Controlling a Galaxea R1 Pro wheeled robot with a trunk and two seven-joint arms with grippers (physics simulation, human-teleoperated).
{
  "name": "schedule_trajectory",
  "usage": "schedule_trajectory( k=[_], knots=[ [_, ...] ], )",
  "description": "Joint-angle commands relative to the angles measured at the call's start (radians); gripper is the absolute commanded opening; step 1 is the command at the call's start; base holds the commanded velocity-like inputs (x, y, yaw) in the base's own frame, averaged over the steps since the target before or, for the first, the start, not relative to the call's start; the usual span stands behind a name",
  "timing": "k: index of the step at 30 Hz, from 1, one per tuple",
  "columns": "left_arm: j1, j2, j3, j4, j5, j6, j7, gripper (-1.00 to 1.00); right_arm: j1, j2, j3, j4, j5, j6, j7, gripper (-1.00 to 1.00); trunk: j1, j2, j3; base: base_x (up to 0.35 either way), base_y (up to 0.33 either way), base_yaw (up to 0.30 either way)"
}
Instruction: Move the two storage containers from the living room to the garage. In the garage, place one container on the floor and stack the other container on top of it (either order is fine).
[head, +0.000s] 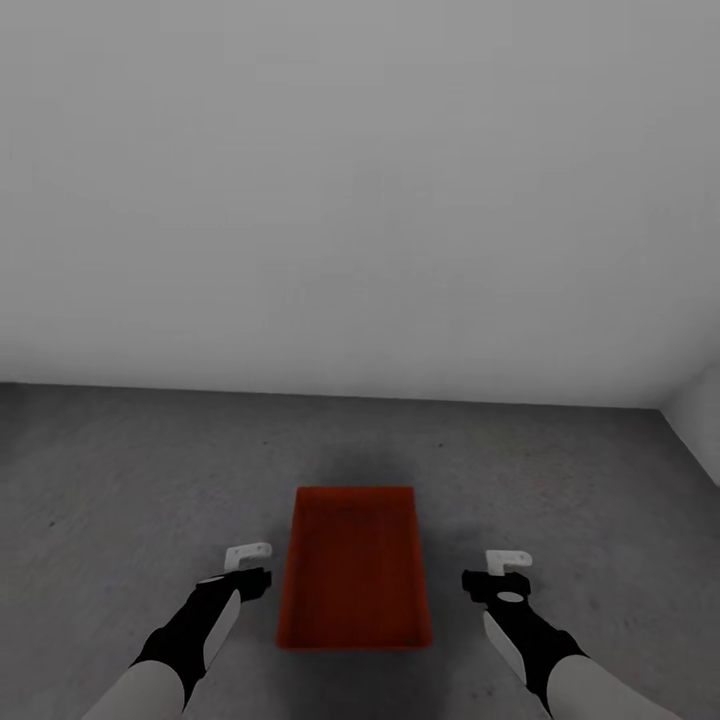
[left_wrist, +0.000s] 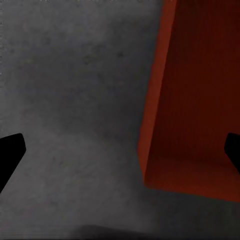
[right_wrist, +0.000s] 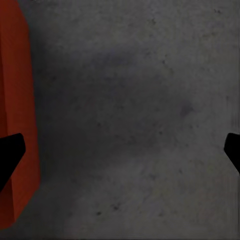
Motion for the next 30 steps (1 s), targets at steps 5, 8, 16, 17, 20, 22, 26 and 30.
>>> schedule_trajectory(
  k=[5,8,16,17,20,22,26,30],
  knots=[
    [0.0,0.01,0.003,0.0,0.009,0.005,0.004,1.0,0.0,-0.002,0.009,0.0,-0.009,0.005,-0.007,1.0,-0.019,0.035,0.015,0.0,0.0,0.0],
    [0.0,0.022,0.004,0.0,0.011,0.005,0.003,1.0,0.0,-0.002,0.009,0.0,-0.007,0.003,-0.007,1.0,-0.031,0.056,0.024,0.0,0.0,0.0],
    [0.0,0.035,-0.001,0.004,0.012,0.003,-0.008,1.0,0.0,0.009,0.012,-0.021,0.001,0.011,-0.01,1.0,-0.061,0.112,0.05,0.0,0.0,0.0],
    [0.0,0.036,-0.001,0.008,0.011,0.003,-0.008,1.0,0.0,0.01,0.012,-0.022,0.002,0.012,-0.01,1.0,-0.065,0.119,0.053,0.0,0.0,0.0],
    [0.0,0.038,-0.001,0.017,0.012,0.002,-0.009,1.0,0.0,0.012,0.011,-0.023,0.0,0.015,-0.009,1.0,-0.077,0.14,0.062,0.0,0.0,0.0],
    [0.0,0.039,-0.001,0.025,0.013,0.002,-0.009,1.0,0.0,0.012,0.01,-0.023,-0.003,0.015,-0.008,1.0,-0.084,0.154,0.068,0.0,0.0,0.0],
    [0.0,0.038,0.0,0.045,0.013,0.002,-0.009,1.0,0.0,0.013,0.009,-0.024,-0.006,0.016,-0.006,1.0,-0.1,0.182,0.081,0.0,0.0,0.0],
    [0.0,0.037,0.0,0.057,0.012,-0.009,-0.009,1.0,0.0,0.012,0.007,-0.024,-0.007,0.022,-0.005,1.0,-0.115,0.21,0.093,0.0,0.0,0.0]
  ],
)
